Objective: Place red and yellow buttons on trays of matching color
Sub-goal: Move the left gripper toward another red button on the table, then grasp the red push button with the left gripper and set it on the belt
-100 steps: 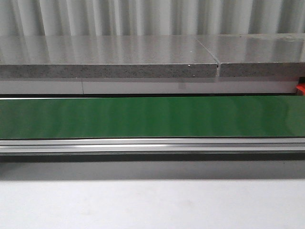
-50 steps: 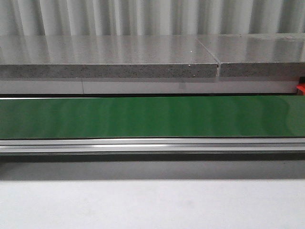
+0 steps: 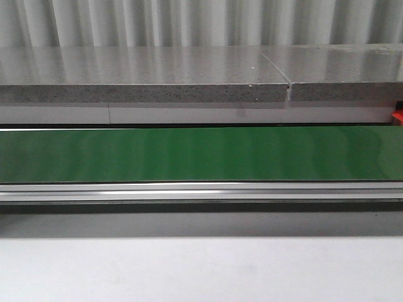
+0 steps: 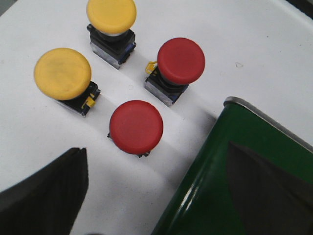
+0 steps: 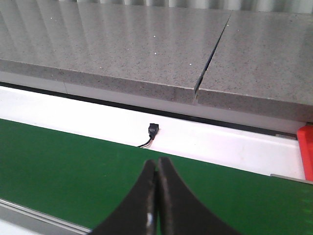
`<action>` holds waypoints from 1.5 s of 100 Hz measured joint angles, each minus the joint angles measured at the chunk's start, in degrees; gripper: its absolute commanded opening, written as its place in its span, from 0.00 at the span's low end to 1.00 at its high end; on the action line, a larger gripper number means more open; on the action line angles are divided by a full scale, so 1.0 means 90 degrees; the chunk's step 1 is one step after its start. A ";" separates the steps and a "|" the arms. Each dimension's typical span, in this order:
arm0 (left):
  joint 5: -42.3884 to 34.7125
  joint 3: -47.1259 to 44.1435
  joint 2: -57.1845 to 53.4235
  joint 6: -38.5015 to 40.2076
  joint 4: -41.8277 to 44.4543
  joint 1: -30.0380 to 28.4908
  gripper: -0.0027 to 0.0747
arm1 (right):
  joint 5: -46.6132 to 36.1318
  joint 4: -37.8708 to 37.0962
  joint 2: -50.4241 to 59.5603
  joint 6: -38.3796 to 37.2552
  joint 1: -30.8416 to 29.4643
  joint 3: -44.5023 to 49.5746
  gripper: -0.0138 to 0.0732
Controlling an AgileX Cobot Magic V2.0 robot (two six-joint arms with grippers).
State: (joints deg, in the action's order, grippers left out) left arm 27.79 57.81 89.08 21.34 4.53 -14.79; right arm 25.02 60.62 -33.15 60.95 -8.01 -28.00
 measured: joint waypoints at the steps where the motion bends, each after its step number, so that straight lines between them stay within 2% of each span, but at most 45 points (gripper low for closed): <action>1: 0.0000 0.0010 0.0037 0.0000 0.0000 0.0000 0.76 | 0.0000 0.0000 0.0000 0.0000 0.0000 0.0000 0.08; 57: -0.0077 0.0714 0.1323 0.0000 0.0024 -0.0009 0.76 | 0.0010 -0.0011 0.0000 0.0000 0.0000 0.0000 0.08; 105: -0.0091 0.0727 0.1755 0.0000 0.0036 -0.0419 0.76 | 0.0010 -0.0011 0.0000 0.0000 0.0000 0.0000 0.08; 114: -0.0120 0.0739 0.1755 0.0000 0.0047 -0.0419 0.65 | 0.0010 -0.0011 0.0000 0.0000 0.0000 0.0000 0.08; 138: 0.0086 0.0942 0.1755 0.0000 0.0047 -0.0419 0.08 | 0.0010 -0.0011 0.0000 0.0000 0.0000 0.0000 0.08; 143: 0.0162 0.1003 0.1755 0.0000 0.0047 -0.0419 0.01 | 0.0010 -0.0011 0.0000 0.0000 0.0000 0.0000 0.08; 150: 0.0255 0.1042 0.1707 0.0000 0.0035 -0.0419 0.01 | 0.0010 -0.0011 0.0000 0.0000 0.0000 0.0000 0.08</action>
State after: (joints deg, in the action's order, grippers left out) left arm 30.09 67.19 104.44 21.34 4.84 -18.56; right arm 25.11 60.52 -33.15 60.95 -8.01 -28.00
